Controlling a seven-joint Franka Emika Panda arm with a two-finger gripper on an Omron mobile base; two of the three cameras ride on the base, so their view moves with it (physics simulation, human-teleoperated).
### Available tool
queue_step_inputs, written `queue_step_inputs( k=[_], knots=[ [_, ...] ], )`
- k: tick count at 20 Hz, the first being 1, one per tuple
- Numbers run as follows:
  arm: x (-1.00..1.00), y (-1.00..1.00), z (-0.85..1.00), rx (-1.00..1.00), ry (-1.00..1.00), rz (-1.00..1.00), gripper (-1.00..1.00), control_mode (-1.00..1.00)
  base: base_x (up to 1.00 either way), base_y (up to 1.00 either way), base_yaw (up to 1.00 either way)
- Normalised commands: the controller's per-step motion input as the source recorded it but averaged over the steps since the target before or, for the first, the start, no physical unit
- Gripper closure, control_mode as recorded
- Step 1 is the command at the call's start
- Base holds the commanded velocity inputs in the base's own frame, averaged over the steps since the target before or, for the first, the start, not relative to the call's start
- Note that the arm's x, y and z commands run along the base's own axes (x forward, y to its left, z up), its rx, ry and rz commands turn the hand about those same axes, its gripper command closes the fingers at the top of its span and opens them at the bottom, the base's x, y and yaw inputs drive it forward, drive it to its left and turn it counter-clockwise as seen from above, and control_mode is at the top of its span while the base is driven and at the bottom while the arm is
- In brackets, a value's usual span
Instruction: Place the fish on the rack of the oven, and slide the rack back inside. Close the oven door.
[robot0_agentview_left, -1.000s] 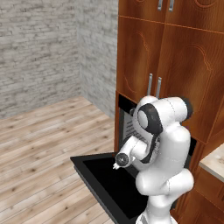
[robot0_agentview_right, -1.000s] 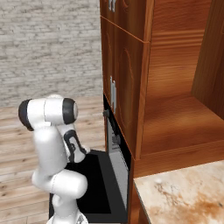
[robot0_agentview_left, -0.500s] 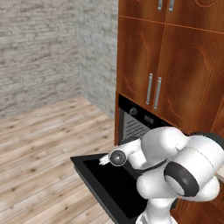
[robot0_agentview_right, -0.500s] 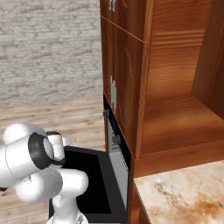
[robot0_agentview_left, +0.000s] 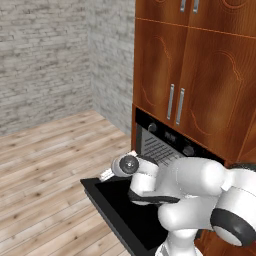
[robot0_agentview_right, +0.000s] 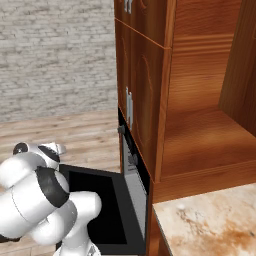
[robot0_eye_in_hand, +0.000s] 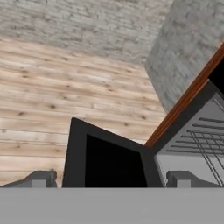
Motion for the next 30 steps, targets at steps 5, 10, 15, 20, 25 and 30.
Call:
queue_step_inputs(
  k=[5,10,15,20,25,30],
  knots=[
    [-0.52,0.49,0.0,-0.11,0.11,0.19,-1.0,-1.0,0.0,0.0,0.0],
    [-0.77,0.33,-0.02,-0.21,0.08,0.21,-1.0,-1.0,0.0,0.0,0.0],
    [-0.59,0.41,-0.11,-0.26,0.1,0.15,-1.0,-1.0,0.0,0.0,0.0],
    [-0.15,0.43,-0.15,-0.31,0.18,0.12,-1.0,-1.0,0.0,0.0,0.0],
    [0.0,0.37,-0.33,-0.32,0.24,0.11,-1.0,-1.0,0.0,0.0,0.0],
    [-0.08,0.26,-0.6,-0.38,0.08,0.08,-1.0,-1.0,0.0,0.0,0.0]
  ],
)
